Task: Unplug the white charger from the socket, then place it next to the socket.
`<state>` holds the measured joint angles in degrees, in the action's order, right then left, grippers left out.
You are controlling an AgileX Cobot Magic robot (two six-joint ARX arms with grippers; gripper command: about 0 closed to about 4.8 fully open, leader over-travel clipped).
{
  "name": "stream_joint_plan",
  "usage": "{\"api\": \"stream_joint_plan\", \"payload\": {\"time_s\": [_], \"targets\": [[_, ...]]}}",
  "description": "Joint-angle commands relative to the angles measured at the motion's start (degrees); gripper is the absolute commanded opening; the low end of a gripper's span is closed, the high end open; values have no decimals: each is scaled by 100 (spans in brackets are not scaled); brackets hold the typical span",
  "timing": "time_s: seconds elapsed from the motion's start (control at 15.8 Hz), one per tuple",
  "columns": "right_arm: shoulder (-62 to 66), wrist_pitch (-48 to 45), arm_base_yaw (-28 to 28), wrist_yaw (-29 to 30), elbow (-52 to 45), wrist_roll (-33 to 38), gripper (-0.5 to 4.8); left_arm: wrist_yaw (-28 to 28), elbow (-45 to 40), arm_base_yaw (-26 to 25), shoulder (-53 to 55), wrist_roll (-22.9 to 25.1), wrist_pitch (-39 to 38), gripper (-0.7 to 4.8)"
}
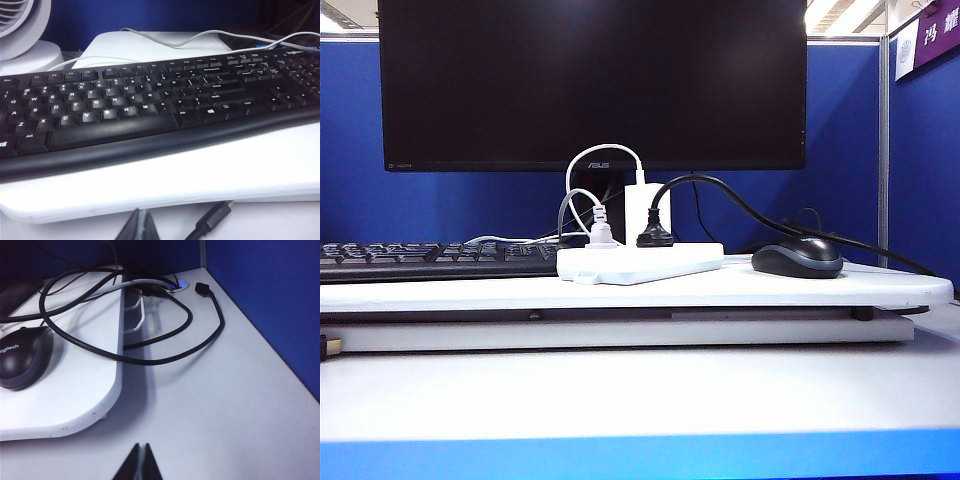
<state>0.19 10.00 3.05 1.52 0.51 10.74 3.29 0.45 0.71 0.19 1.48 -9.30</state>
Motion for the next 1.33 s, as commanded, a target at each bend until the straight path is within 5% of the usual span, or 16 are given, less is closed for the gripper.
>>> {"api": "stream_joint_plan", "payload": {"time_s": [0.06,0.63,0.89,1.33], "targets": [[-13,-17,2,11,-22,15,-1,39,-7,-15,-13,2,-90,-3],[-13,-157,2,9,319,22,-2,-455,33,-15,-13,-188,522,-4],[-13,-175,4,-190,1064,22,-2,-146,590,-15,-11,-1038,660,-4],[372,-413,7,-140,2358,184,-2,251,1840,-15,529,-1134,695,-5]]}}
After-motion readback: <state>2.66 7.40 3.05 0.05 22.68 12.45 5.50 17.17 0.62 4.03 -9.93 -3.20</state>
